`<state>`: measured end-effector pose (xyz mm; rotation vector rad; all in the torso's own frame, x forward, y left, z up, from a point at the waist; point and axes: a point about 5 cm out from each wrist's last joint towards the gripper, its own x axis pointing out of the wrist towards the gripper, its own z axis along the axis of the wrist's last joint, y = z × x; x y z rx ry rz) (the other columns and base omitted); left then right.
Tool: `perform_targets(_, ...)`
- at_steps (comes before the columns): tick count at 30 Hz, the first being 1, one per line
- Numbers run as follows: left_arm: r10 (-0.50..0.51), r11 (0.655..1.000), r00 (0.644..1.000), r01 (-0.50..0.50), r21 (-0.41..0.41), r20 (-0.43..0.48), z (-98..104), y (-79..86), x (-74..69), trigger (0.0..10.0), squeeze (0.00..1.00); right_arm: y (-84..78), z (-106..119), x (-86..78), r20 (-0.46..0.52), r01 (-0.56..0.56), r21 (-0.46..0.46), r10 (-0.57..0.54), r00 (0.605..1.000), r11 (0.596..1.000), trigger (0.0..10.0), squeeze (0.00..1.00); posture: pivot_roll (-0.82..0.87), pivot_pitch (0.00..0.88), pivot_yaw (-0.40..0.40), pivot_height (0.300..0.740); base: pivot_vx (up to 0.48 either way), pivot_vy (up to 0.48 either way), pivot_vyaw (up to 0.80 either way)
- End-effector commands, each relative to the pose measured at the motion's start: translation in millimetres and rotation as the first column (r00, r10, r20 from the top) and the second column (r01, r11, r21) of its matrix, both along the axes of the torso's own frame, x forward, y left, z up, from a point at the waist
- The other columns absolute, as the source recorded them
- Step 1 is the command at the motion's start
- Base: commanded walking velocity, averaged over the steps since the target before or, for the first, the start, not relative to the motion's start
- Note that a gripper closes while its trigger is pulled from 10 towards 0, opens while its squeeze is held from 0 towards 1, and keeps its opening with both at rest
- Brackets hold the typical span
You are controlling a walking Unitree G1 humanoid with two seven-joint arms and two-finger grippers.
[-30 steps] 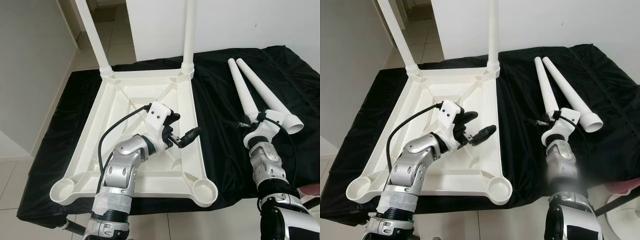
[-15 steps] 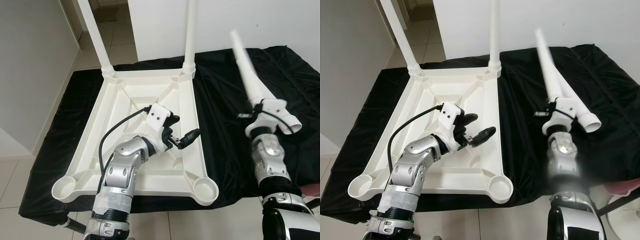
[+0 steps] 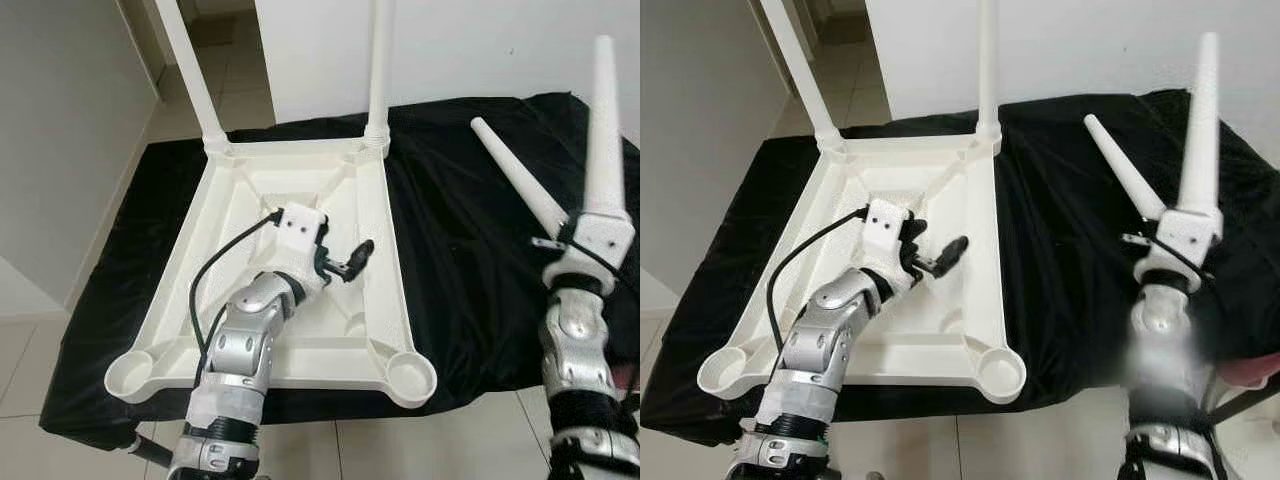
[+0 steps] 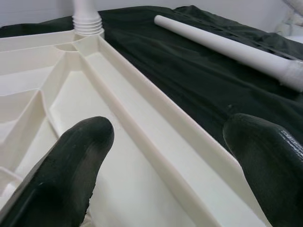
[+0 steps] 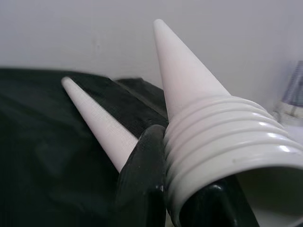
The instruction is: Building children table
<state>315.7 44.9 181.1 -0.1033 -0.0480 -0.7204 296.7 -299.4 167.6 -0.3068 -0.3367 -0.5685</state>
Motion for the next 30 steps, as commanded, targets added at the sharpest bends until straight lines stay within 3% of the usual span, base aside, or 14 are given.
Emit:
perform_targets(1,-0.044,0.997,0.998,0.047,-0.063,0.042,18.2,-20.1,0.3,10.0,0.0,-1.0,-4.2,-4.1,-0.015,0.02,-0.015,-0.02,1.0,1.0,10.0,0.0,-0.1,0.033,0.098,0.74,0.0,0.0,0.0)
perform_targets(13,-0.024,0.997,0.999,0.027,-0.069,0.043,19.0,-21.8,1.0,10.0,0.0,-7.0,-60.7,-26.3,-0.194,0.117,0.054,-0.104,0.976,0.992,10.0,0.0,-0.09,0.027,0.094,0.74,0.0,0.0,0.0)
perform_targets(17,-0.024,0.997,0.999,0.027,-0.069,0.043,19.0,-21.8,1.0,10.0,0.0,-7.0,-60.7,-26.3,-0.194,0.117,0.054,-0.104,0.976,0.992,10.0,0.0,-0.09,0.027,0.094,0.74,0.0,0.0,0.0)
perform_targets(18,-0.022,0.997,0.999,0.025,-0.071,0.044,19.5,-21.4,1.3,10.0,0.0,-4.6,-71.2,-27.5,-0.235,0.098,0.08,-0.077,0.969,0.992,10.0,0.0,-0.09,0.024,0.091,0.74,0.0,0.0,0.0)
perform_targets(22,-0.021,0.997,0.999,0.024,-0.071,0.046,19.7,-21.3,1.5,10.0,0.0,0.2,-77.2,-25.2,-0.26,0.043,0.125,-0.009,0.966,0.991,10.0,0.0,-0.09,0.023,0.091,0.74,0.0,0.0,0.0)
perform_targets(27,-0.022,0.997,0.999,0.025,-0.071,0.046,19.9,-21.7,1.3,10.0,0.0,4.3,-76.9,-22.1,-0.261,-0.008,0.144,0.046,0.964,0.99,10.0,0.0,-0.09,0.021,0.092,0.74,0.0,0.0,0.0)
perform_targets(30,-0.024,0.997,0.999,0.028,-0.072,0.049,20.5,-22.7,0.9,10.0,0.0,10.4,-70.5,-14.5,-0.236,-0.115,0.194,0.16,0.959,0.974,10.0,0.0,-0.09,0.018,0.092,0.74,0.0,0.0,0.0)
